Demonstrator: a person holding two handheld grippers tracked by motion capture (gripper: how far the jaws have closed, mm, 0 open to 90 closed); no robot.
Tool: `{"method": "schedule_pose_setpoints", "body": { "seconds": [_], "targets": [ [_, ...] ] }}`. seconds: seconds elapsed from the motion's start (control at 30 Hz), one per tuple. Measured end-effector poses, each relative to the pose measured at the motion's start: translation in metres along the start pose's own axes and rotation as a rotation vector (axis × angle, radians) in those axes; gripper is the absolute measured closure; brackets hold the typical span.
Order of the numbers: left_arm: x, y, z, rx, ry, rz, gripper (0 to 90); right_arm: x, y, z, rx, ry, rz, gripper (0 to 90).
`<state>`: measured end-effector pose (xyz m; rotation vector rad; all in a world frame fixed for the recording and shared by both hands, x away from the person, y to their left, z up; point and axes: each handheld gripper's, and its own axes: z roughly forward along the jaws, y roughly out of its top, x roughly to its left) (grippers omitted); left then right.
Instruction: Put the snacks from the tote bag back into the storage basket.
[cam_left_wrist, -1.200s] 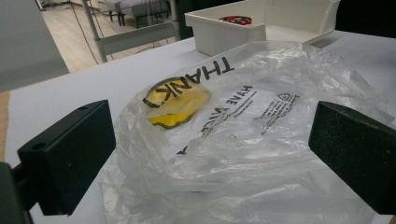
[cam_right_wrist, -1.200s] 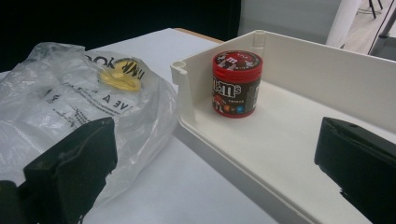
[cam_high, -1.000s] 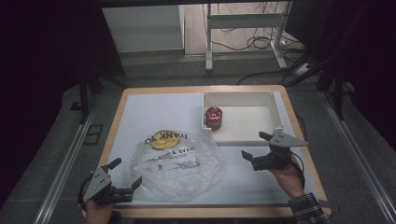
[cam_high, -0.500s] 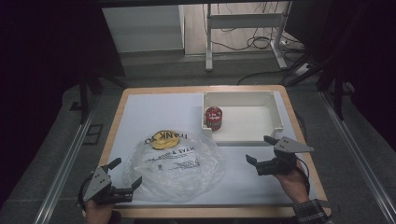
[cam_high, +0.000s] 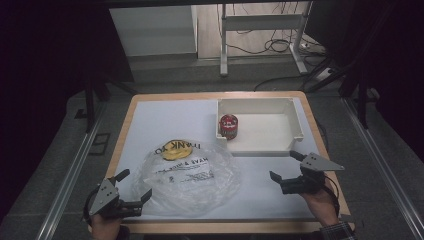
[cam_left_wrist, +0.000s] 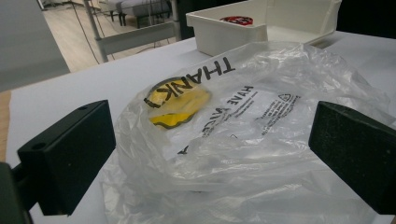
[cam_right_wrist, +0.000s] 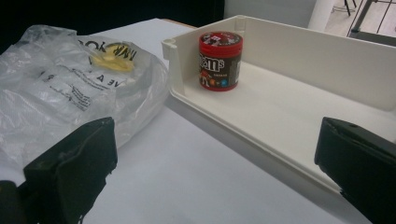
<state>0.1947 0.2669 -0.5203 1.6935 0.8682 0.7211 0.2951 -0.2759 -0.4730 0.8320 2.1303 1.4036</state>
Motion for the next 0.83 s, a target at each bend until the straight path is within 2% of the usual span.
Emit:
{"method": "schedule_pose_setpoints", "body": {
  "seconds": [0.3,0.47,0.67,0.83],
  "targets": [
    [0.002,0.0,-0.001,-0.021,-0.006,-0.03,0.4,0.002,-0.007,-0.009,0.037,-0.025,-0.013,0.0],
    [0.006,-0.001,-0.004,-0.04,-0.008,-0.066,0.5,0.003,-0.011,-0.019,0.002,-0.037,-0.003,0.0],
    [0.006,-0.002,-0.003,-0.039,-0.007,-0.069,0.6,0.001,-0.017,-0.032,-0.054,-0.036,0.029,0.0],
    [0.006,-0.001,-0.003,-0.039,-0.004,-0.068,0.7,0.001,-0.02,-0.037,-0.068,-0.038,0.046,0.0]
  ]
}}
